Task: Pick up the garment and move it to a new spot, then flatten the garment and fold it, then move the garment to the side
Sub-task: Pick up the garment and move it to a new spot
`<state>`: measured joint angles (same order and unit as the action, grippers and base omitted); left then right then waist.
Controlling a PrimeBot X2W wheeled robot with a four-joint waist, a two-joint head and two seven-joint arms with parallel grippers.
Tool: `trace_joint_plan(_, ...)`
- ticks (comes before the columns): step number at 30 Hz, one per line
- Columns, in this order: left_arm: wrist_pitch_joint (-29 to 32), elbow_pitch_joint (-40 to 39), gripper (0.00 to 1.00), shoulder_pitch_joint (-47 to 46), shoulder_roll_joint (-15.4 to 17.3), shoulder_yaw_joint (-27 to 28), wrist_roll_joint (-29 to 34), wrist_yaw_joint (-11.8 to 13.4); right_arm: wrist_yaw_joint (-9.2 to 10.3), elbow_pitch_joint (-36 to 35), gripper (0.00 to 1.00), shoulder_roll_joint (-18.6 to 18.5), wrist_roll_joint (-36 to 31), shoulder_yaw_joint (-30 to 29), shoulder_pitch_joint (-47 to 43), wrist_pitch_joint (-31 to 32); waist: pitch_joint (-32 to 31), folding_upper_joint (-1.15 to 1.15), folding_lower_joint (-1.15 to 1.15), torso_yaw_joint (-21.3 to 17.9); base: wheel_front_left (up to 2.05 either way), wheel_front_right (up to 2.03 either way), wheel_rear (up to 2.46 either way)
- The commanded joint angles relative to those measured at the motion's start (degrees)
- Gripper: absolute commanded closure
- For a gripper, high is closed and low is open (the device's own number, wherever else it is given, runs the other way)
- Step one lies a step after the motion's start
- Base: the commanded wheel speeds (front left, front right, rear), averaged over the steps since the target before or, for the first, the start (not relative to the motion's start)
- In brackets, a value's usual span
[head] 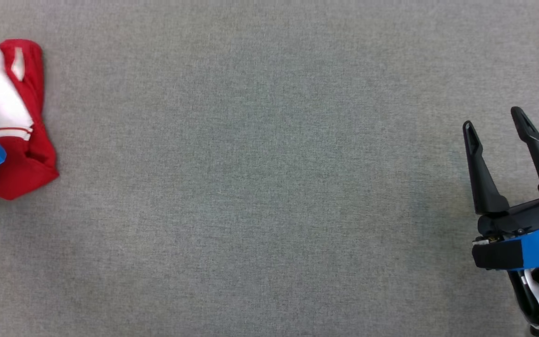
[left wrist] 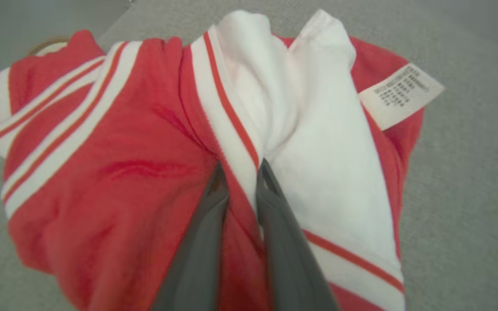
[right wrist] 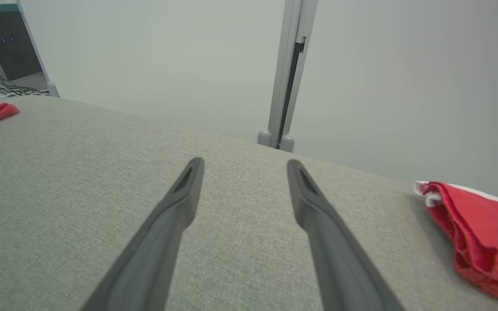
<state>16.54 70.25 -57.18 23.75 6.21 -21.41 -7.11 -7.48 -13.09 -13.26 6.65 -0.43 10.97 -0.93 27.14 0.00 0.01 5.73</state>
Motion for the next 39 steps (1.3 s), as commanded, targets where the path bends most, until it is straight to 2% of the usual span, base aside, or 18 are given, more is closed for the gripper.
trace_joint_plan(1,-1.73,-1.89,1.0,-0.44,0.11,-1.31,-0.4,-0.56,-0.02,0.9,0.0,0.54,0.51,0.31,-0.28,-0.77,-1.57,0.0,-0.01,-0.95,0.0,0.0,0.0)
trace_joint_plan(5,-5.09,-5.48,1.0,-1.61,0.66,-3.55,-1.21,-0.52,-0.02,2.13,0.0,1.42,0.82,0.69,-0.14,-1.75,-3.13,0.0,-0.01,-1.96,0.0,0.0,0.0)
trace_joint_plan(11,-11.7,-13.24,1.0,-5.22,0.37,-9.78,-2.68,-0.53,-0.02,4.95,0.0,2.92,1.27,1.57,0.37,-3.62,-5.86,0.0,-0.01,-4.48,0.0,0.0,0.0)
trace_joint_plan(16,-17.31,-20.34,1.0,-8.28,-0.4,-15.73,-2.18,-0.53,-0.02,7.89,0.0,4.57,2.06,2.37,0.34,-5.79,-7.96,0.0,-0.01,-7.79,0.0,0.0,0.0)
trace_joint_plan(20,-19.47,-26.45,1.0,-10.67,-1.73,-19.88,-2.98,-0.53,-0.02,10.1,0.0,6.1,2.56,2.48,-0.54,-7.69,-9.51,0.0,-0.01,-10.98,0.0,0.0,0.0)
trace_joint_plan(31,-17.2,-39.02,1.0,-14.47,-8.66,-29.53,-4.1,-0.37,-0.02,15.7,0.0,9.2,4.4,4.25,-1.55,-11.9,-11.9,0.0,-0.01,-20.57,0.0,0.0,0.0)
trace_joint_plan(39,-16.87,-40.98,1.0,-7.03,-12.23,-34.81,-4.54,-0.33,-0.03,18.81,0.0,10.2,6.02,5.55,-1.95,-13.64,-12.18,0.0,-0.01,-24.6,0.0,0.0,0.0)
